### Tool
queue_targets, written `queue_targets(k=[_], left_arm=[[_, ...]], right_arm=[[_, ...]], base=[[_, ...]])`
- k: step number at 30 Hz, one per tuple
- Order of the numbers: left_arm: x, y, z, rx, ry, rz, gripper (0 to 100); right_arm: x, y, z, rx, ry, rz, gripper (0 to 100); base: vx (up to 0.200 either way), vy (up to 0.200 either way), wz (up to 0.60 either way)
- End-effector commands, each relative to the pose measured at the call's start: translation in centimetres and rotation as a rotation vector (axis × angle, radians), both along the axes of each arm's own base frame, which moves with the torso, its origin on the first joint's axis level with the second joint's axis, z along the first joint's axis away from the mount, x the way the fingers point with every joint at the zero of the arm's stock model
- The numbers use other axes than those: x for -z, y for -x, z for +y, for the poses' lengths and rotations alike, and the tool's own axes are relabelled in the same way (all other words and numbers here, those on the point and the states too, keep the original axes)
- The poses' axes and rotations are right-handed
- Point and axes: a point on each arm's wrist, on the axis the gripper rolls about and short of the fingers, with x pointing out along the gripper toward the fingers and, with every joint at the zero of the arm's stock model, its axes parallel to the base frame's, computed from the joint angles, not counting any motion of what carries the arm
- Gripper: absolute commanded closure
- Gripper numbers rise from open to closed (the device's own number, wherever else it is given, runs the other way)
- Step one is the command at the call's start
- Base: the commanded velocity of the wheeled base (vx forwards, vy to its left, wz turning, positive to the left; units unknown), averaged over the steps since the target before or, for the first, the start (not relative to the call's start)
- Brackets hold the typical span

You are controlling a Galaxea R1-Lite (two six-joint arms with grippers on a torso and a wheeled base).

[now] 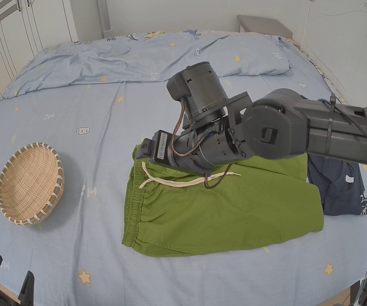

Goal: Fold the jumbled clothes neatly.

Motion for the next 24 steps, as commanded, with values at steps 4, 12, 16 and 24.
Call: queue_targets(k=[4, 12, 16, 24], left_arm=[[-1.5, 0.5, -0.1, 0.043, 0.004, -0.074, 0], [-9.9, -3.1, -0.8, 0.364, 0.158, 0.181, 0], [-10.4, -9.2, -1.4, 0.486, 0.297, 0.426, 0], [-5.0, -21.3, -3.1, 0.618, 0.531, 0.756, 0]], right_arm=[[-4.8, 0.5, -8.7, 0.091, -0.033, 0.036, 0], [-5.4, 3.6, -17.2, 0.129, -0.091, 0.102, 0], [-4.0, 4.8, -20.2, 0.156, -0.125, 0.118, 0], [0.6, 5.1, -24.1, 0.259, -0.160, 0.027, 0]], base=[[0.000, 0.000, 0.00], [0.000, 0.000, 0.00], [0.000, 0.000, 0.00], [0.000, 0.000, 0.00]])
